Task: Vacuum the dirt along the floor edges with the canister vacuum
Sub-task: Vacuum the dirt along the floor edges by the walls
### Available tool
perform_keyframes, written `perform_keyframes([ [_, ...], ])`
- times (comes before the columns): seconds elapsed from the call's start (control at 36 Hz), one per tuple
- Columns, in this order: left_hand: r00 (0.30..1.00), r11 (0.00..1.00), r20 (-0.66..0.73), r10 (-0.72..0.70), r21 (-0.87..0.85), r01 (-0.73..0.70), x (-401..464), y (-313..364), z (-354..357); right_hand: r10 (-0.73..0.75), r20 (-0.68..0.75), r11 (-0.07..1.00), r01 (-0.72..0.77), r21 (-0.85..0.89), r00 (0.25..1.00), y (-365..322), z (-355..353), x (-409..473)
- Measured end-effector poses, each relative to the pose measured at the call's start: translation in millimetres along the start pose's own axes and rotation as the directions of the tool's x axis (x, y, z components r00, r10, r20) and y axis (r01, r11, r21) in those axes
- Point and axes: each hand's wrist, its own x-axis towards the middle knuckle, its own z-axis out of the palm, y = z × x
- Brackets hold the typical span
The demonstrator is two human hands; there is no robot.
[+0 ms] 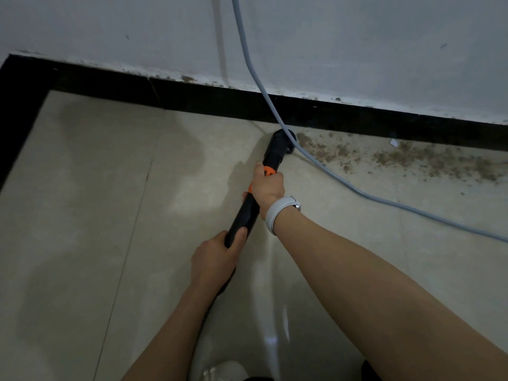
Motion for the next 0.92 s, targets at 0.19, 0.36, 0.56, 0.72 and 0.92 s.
perform_keyframes([
  [0.19,1.0,1.0,0.024,0.001,-0.025,-0.001,-24,-11,2,0.038,-0.009,0.999,-0.038,0.019,0.999,19,-9,-18],
  [0.36,0.999,1.0,0.035,-0.02,0.016,0.02,-44,-22,2,0.043,-0.024,0.998,-0.042,0.038,0.999,37,-13,-34],
  [0.56,0.997,0.999,0.078,0.0,0.038,-0.003,-68,-38,-2,0.044,-0.012,0.99,-0.042,0.137,0.999,64,-23,-56],
  [0.72,0.991,0.995,0.107,0.078,0.06,-0.084,-69,-29,-4,-0.02,-0.037,0.968,0.029,0.249,0.999,64,-43,-67],
  [0.92,0.983,0.978,0.019,0.183,0.099,-0.184,-35,25,-6,-0.142,-0.087,0.938,0.162,0.307,0.986,11,-68,-46],
])
